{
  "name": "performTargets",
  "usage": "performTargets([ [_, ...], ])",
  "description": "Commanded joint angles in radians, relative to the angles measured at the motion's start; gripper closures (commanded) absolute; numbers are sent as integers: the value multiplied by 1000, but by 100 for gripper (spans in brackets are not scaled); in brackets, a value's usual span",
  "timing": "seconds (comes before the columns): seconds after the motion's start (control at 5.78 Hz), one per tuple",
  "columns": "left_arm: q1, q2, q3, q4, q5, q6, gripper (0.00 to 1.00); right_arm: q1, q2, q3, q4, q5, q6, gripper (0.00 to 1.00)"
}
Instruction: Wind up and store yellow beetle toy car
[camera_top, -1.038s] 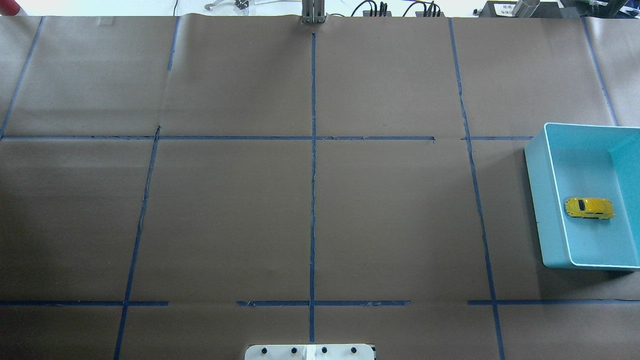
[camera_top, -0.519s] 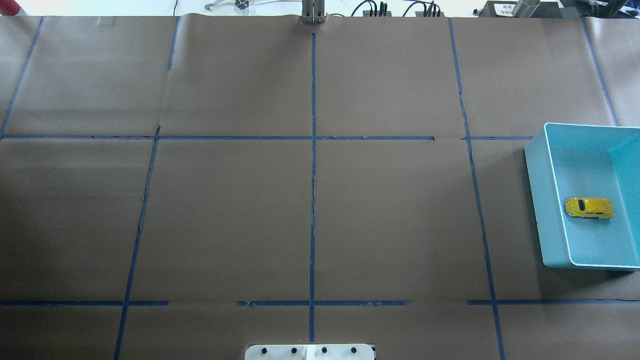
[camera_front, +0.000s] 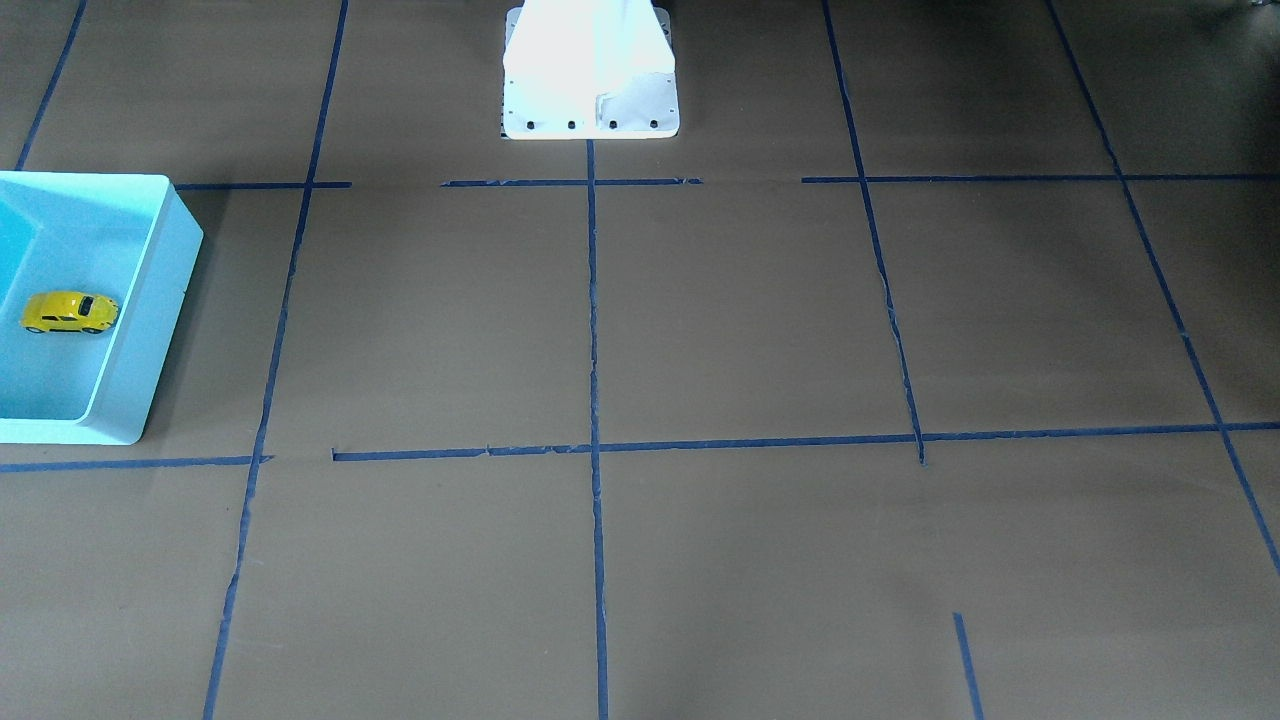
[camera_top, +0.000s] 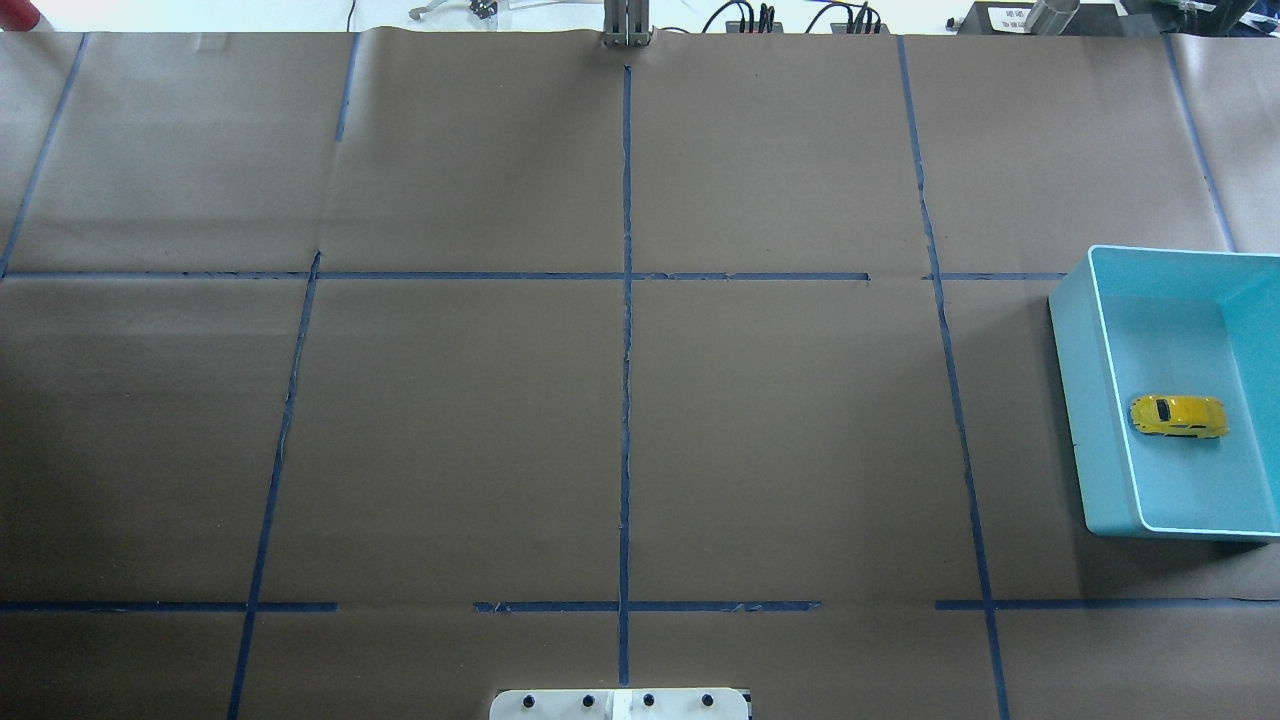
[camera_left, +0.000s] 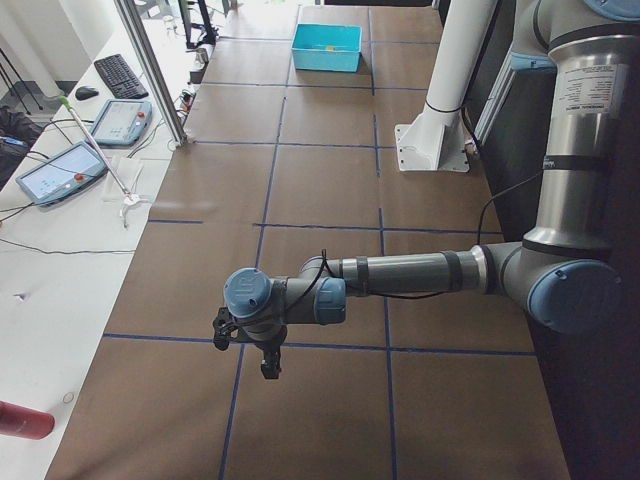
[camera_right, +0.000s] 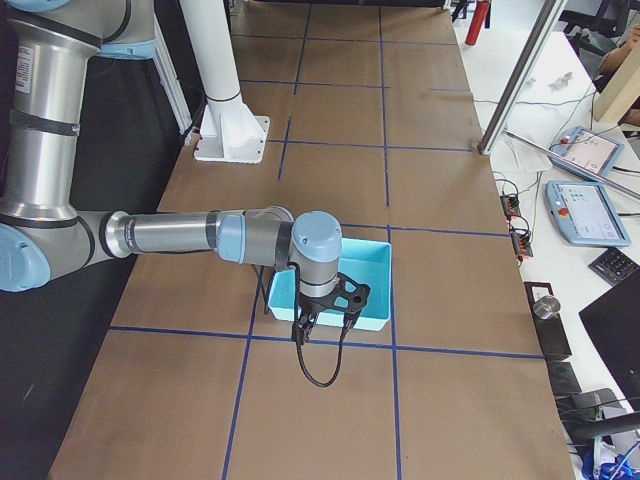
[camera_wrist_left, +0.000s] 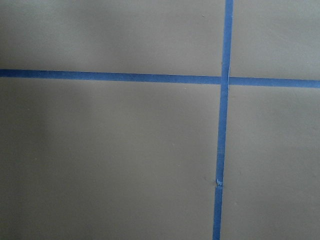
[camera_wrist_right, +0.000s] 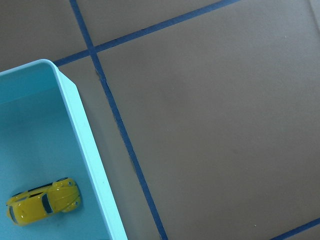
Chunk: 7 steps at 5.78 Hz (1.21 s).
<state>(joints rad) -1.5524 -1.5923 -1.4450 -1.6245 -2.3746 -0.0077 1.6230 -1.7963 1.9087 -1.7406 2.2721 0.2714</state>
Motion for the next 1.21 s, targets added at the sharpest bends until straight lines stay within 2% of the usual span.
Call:
performTargets([
  [0.0,0,0,2,0,0,0,0,0,-2,23,-2,1,-174,0],
  [1.04,0,0,3,0,0,0,0,0,-3,15,1,4,-216,0],
])
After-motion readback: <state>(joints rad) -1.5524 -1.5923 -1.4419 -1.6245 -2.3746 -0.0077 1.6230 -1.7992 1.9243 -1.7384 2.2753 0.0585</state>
